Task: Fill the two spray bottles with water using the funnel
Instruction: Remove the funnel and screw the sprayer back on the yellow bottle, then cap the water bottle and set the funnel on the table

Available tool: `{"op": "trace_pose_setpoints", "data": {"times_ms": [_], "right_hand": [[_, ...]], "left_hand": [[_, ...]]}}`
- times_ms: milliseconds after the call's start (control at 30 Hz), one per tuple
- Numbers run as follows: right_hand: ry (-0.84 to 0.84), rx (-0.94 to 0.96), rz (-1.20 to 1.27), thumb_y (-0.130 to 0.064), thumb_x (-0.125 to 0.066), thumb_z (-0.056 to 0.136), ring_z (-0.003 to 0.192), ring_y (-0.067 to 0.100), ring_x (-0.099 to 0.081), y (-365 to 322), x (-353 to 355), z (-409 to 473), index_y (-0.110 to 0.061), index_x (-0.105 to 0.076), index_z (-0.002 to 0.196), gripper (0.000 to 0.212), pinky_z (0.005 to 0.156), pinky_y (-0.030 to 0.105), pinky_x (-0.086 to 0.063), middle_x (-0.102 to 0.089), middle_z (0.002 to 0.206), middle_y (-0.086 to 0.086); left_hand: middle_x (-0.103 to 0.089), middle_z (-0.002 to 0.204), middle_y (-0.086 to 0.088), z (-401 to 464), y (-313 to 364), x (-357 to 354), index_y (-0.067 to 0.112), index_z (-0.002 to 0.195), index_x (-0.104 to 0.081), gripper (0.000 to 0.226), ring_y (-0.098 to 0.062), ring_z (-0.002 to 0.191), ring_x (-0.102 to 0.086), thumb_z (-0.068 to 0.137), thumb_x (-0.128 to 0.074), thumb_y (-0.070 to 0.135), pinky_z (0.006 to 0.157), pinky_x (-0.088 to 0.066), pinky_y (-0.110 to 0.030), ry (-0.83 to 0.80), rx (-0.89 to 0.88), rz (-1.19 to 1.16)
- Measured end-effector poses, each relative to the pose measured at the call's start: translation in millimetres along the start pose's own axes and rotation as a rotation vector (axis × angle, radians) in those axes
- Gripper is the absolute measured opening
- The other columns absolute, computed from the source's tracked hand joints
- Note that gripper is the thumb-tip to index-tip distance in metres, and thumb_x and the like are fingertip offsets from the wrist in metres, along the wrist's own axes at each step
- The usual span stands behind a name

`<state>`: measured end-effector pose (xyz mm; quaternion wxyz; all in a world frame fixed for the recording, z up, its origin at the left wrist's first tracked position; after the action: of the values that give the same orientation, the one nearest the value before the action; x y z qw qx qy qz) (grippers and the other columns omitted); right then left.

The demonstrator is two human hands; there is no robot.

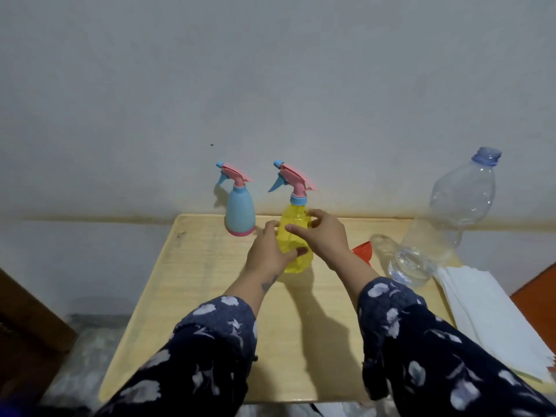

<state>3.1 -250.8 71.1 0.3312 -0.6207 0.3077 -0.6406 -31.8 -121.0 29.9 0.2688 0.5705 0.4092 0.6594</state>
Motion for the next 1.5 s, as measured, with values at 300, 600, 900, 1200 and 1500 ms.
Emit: {"op": "trace_pose_setpoints", "data": {"times_ms": [300,600,900,1200,1500], "right_hand": [[-0.079,0.069,0.194,-0.018,-0.081,0.073,0.094,0.017,-0.061,20.9,-26.0,92.7,-0.015,-0.061,0.124,0.055,0.090,0.034,-0.050,-0.067,0.108,0.001],[-0.157,0.094,0.208,-0.023,-0.077,0.076,0.100,0.008,-0.058,44.6,-52.7,143.8,-0.020,-0.055,0.132,0.060,0.090,0.025,-0.046,-0.066,0.117,-0.005],[-0.242,0.003,0.142,-0.027,-0.072,0.082,0.131,0.023,-0.044,52.1,-48.1,131.0,-0.019,-0.028,0.148,0.080,0.107,0.039,-0.039,-0.044,0.145,0.009],[-0.277,-0.073,-0.011,-0.027,-0.062,0.090,0.116,0.021,-0.055,76.5,-1.0,47.8,-0.020,-0.043,0.140,0.054,0.098,0.037,-0.046,-0.057,0.129,0.007],[-0.200,-0.230,-0.238,-0.028,-0.059,0.092,0.113,0.020,-0.057,143.5,92.0,-56.7,-0.016,-0.052,0.134,0.044,0.095,0.029,-0.043,-0.060,0.126,0.007]], "left_hand": [[-0.057,0.129,-0.001,96.9,-26.7,-30.0,0.020,0.133,-0.043,0.061,-0.021,0.117,-0.054,0.082,-0.075,0.019,0.097,-0.046,-0.040,0.092,0.062,-0.046],[-0.056,0.132,-0.003,132.2,-44.8,-49.3,0.019,0.135,-0.040,0.058,-0.019,0.120,-0.054,0.085,-0.070,0.016,0.102,-0.045,-0.039,0.123,0.089,-0.085],[-0.037,0.146,-0.008,116.5,-45.4,-46.0,0.015,0.146,-0.030,0.072,-0.024,0.130,-0.045,0.086,-0.069,0.014,0.106,-0.040,-0.039,0.030,0.108,0.118],[-0.042,0.141,-0.004,61.8,-11.5,-53.7,0.018,0.136,-0.044,0.050,-0.023,0.121,-0.051,0.090,-0.062,0.020,0.097,-0.044,-0.037,-0.072,0.000,0.274],[-0.047,0.139,0.000,7.8,97.9,-119.3,0.021,0.132,-0.049,0.045,-0.020,0.124,-0.049,0.091,-0.061,0.034,0.098,-0.043,-0.035,-0.243,-0.287,0.162]]}}
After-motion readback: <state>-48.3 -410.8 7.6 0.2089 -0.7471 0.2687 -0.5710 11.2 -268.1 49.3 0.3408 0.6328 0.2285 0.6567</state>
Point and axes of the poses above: each hand's wrist, its own z-axis towards the middle knuckle, its own x-axis out of the back of the hand, y = z × x, the point moved 6 cm from there along z, towards the middle knuckle
